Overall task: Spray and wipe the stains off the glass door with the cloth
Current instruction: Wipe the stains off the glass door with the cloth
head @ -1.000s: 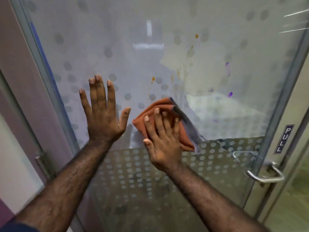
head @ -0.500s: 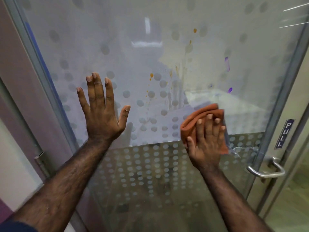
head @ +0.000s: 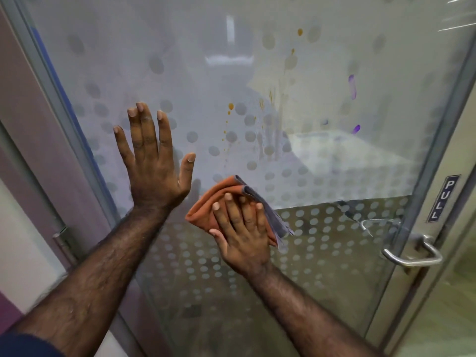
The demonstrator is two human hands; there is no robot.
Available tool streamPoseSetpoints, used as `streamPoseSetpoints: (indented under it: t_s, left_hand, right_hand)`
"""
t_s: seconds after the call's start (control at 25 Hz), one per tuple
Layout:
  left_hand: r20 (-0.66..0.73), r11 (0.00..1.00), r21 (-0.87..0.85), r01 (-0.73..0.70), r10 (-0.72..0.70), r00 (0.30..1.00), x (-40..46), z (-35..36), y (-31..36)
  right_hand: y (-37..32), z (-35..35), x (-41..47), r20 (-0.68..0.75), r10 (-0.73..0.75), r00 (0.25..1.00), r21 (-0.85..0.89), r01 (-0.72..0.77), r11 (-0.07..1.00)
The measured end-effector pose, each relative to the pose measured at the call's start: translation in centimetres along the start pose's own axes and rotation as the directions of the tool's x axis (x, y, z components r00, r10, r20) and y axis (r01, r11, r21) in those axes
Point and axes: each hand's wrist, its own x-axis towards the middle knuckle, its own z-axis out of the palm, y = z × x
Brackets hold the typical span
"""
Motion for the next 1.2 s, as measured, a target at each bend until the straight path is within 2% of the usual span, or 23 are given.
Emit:
streamPoseSetpoints:
  t_s: [0.08,0.2,0.36,0.48,0.56,0.64,0.72,0.8,0.88,0.92,1.0,1.08,1.2]
  left_hand:
    - [-0.002,1.000,-0.005,-0.005,0.005,1.000,-0.1,0.0,0.0]
    - [-0.010,1.000,-0.009,0.002,-0.002,1.000,0.0,0.0,0.0]
    - [-0.019,1.000,-0.009,0.014,-0.015,1.000,-0.1,0.1,0.3]
    - [-0.032,1.000,-0.020,0.010,-0.010,0.999,-0.2,0.2,0.3]
    - [-0.037,1.000,-0.018,0.006,-0.007,0.999,-0.2,0.3,0.2]
    - [-0.039,1.000,-0.016,0.003,-0.004,0.999,-0.1,0.5,0.3]
    - [-0.041,1.000,-0.020,0.003,-0.004,0.999,-0.1,0.5,0.3]
    - [-0.037,1.000,-0.030,0.001,-0.002,0.999,-0.1,0.5,0.1]
    - [-0.033,1.000,-0.027,-0.003,0.002,0.999,-0.1,0.4,0.0]
    - [-0.032,1.000,-0.031,-0.006,0.005,0.999,-0.1,0.3,-0.1]
    - [-0.032,0.999,-0.051,-0.017,0.015,0.999,0.0,0.2,-0.2]
    - [-0.046,0.997,-0.063,-0.034,0.031,0.998,-0.1,0.1,-0.6]
    - [-0.104,0.996,-0.063,-0.068,0.061,0.993,0.1,-0.3,-1.4]
  right_hand:
    - [2.2,-0.6,-0.3,-0.011,0.048,0.999,-0.004,-0.048,0.999]
    - [7.2,-2.8,0.1,-0.038,0.307,0.951,-0.023,-0.308,0.951]
    - [15.6,-6.4,4.7,-0.175,0.622,0.763,-0.004,-0.632,0.775]
    - [17.7,-8.0,10.5,-0.264,0.725,0.635,0.055,-0.741,0.669]
    - [15.9,-8.3,13.1,-0.291,0.701,0.651,0.036,-0.725,0.688]
    - [12.7,-8.2,14.4,-0.249,0.606,0.755,-0.020,-0.630,0.776]
    - [8.7,-7.5,14.2,-0.144,0.460,0.876,-0.030,-0.469,0.883]
    - [5.0,-6.2,12.5,-0.060,0.265,0.962,0.006,-0.265,0.964]
    - [3.4,-4.8,9.6,-0.044,0.089,0.995,0.001,-0.089,0.996]
    - [3.9,-4.5,8.3,-0.052,0.055,0.997,-0.017,-0.056,0.998]
    - [6.5,-5.0,6.6,-0.067,0.129,0.989,-0.050,-0.132,0.990]
    - [10.3,-6.2,6.7,-0.104,0.315,0.944,-0.096,-0.324,0.941]
    - [15.1,-7.8,10.2,-0.233,0.594,0.770,-0.068,-0.622,0.780]
